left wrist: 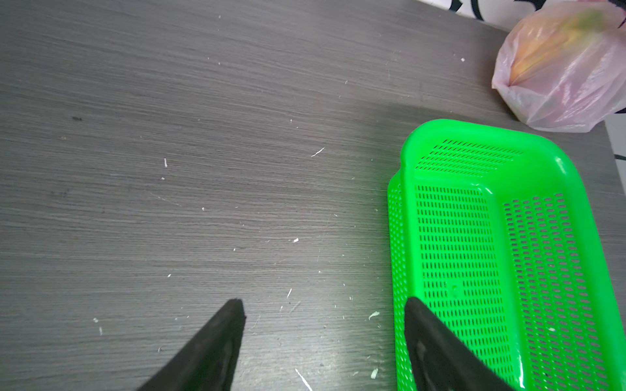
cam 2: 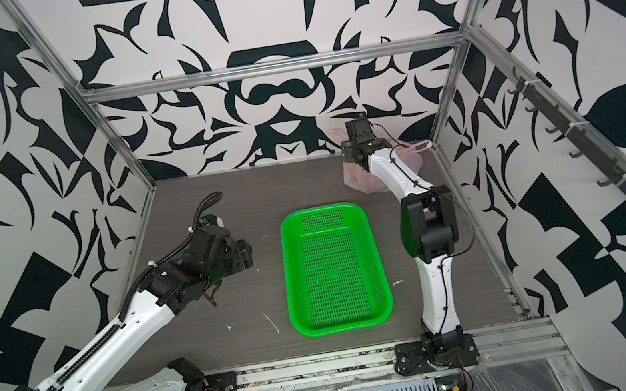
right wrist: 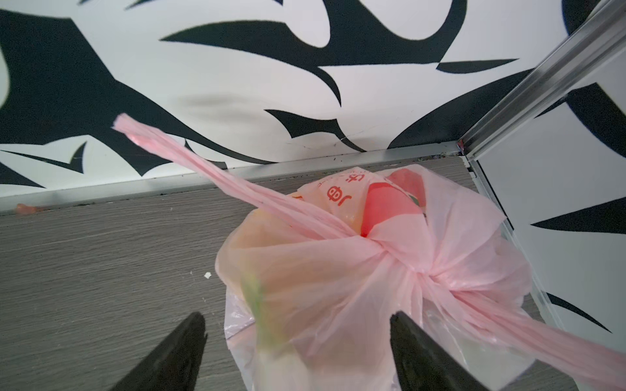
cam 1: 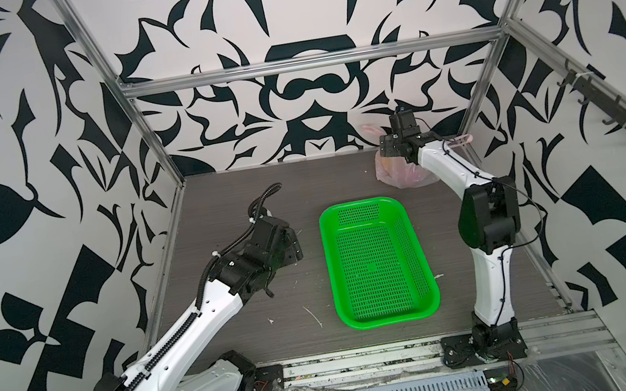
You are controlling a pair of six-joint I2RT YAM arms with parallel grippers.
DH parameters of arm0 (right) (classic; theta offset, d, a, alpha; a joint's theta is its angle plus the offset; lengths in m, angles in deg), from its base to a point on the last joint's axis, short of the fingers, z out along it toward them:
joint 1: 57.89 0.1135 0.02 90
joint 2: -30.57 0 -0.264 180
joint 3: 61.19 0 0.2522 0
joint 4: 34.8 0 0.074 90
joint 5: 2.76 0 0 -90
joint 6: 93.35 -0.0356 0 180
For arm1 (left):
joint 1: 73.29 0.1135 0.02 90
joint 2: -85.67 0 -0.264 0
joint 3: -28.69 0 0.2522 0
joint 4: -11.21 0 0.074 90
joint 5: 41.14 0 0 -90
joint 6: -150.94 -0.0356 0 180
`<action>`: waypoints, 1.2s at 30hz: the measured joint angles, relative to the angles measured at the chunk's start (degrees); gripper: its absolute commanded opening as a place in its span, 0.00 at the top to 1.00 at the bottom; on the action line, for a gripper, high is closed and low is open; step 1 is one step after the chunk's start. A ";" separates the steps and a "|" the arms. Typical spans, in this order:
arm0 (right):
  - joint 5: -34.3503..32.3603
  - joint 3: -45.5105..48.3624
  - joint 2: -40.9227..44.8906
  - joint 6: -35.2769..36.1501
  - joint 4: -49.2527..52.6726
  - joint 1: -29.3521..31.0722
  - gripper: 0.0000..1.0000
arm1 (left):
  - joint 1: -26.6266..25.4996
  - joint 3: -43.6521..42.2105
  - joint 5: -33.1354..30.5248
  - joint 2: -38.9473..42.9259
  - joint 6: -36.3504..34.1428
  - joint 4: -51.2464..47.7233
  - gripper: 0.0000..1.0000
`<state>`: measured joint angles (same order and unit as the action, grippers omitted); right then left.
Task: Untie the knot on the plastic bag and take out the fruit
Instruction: 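Release the basket with the left gripper while the right gripper grasps a bag handle, then pull the pink bag by its handle toward the left gripper with the right gripper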
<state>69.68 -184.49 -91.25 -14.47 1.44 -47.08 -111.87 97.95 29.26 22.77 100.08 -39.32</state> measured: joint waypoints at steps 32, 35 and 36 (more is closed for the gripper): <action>-2.82 -26.56 -22.77 12.48 -4.17 -0.48 0.84 | 6.80 -2.43 7.17 -4.09 -0.20 5.86 0.25; -1.60 -24.44 -22.03 11.52 -4.66 -0.48 0.93 | 7.10 -2.67 7.43 -4.09 -0.20 5.97 0.25; -1.01 -23.78 -21.68 11.15 -4.68 -0.46 0.95 | 7.19 -2.67 7.45 -4.02 -0.20 6.14 0.25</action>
<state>68.67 -208.27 -112.93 -3.32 -3.24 -47.54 -104.68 95.29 36.72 18.75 99.88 -33.18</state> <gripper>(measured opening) 0.083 0.750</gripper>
